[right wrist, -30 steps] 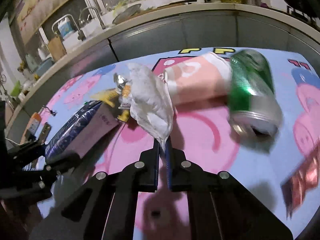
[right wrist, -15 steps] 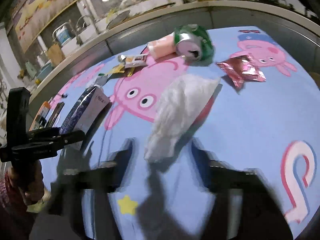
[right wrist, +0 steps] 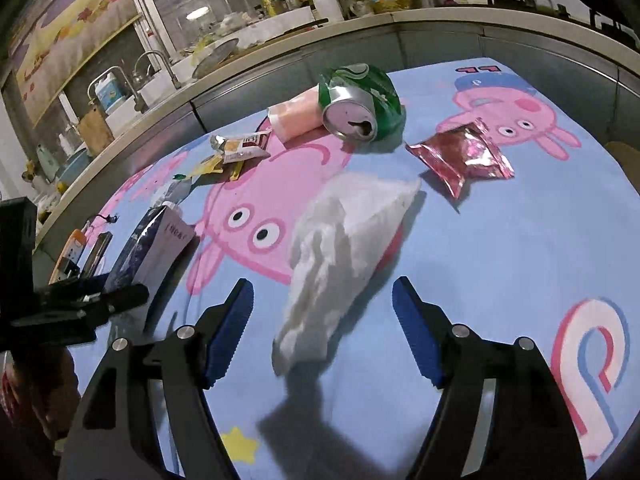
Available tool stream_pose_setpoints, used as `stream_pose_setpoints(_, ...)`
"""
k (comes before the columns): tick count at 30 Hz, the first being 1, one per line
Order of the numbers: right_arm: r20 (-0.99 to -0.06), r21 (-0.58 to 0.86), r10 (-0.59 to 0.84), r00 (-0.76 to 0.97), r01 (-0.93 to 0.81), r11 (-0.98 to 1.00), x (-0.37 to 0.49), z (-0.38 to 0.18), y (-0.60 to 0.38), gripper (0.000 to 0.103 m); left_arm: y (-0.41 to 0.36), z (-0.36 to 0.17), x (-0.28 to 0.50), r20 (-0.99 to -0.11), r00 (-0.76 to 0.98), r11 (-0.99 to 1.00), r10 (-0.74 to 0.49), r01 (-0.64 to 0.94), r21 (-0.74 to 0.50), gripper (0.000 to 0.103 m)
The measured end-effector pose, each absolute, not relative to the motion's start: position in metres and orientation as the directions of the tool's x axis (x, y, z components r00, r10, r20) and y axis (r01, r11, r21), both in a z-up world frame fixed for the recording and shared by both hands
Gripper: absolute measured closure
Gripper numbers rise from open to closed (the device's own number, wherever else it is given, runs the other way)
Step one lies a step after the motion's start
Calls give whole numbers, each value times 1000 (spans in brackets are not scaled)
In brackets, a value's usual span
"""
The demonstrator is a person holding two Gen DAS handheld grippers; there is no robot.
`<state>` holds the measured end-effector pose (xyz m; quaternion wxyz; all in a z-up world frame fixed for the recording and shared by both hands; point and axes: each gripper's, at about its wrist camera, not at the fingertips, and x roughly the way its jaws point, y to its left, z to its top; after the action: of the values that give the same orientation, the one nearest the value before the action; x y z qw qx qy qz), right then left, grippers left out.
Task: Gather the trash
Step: 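Grasp the dark blue carton with left gripper while right grasps the tissue, then carry the carton and tissue to the bin and release them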
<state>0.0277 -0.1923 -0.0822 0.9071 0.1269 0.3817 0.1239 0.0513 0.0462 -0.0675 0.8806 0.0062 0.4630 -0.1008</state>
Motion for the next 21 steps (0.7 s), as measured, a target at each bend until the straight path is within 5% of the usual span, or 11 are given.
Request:
stream_pose_setpoints(3,-667,307,312,677,-132,942,34,-84,-188,34,42,-77,55,-835,529,982,-152,175,-68,22)
stream_pose_setpoints(5,-671,293,304,676,-135,947,36,-86,-185,44,41,-80,57,-842,520,984,-142,170,-62,28)
stream_pose_setpoints(8,-678,274,297,672,-144,951,37,-91,-184,84,39,-81,59,-840,531,987,-116,159,-36,53)
stream_pose_setpoints(9,-677,286,310,668,-149,946,37,-91,-184,97,38,-80,59,-841,526,985,-125,166,-42,54)
stream_pose_setpoints(14,-551,419,454,700,-238,876,15,-73,-200,97,28,-57,53,-809,521,957,-272,237,-169,54)
stream_pose_setpoints(21,-415,464,420,807,-210,861,-14,-49,-249,98,-42,-22,50,-762,509,881,-401,443,-168,54)
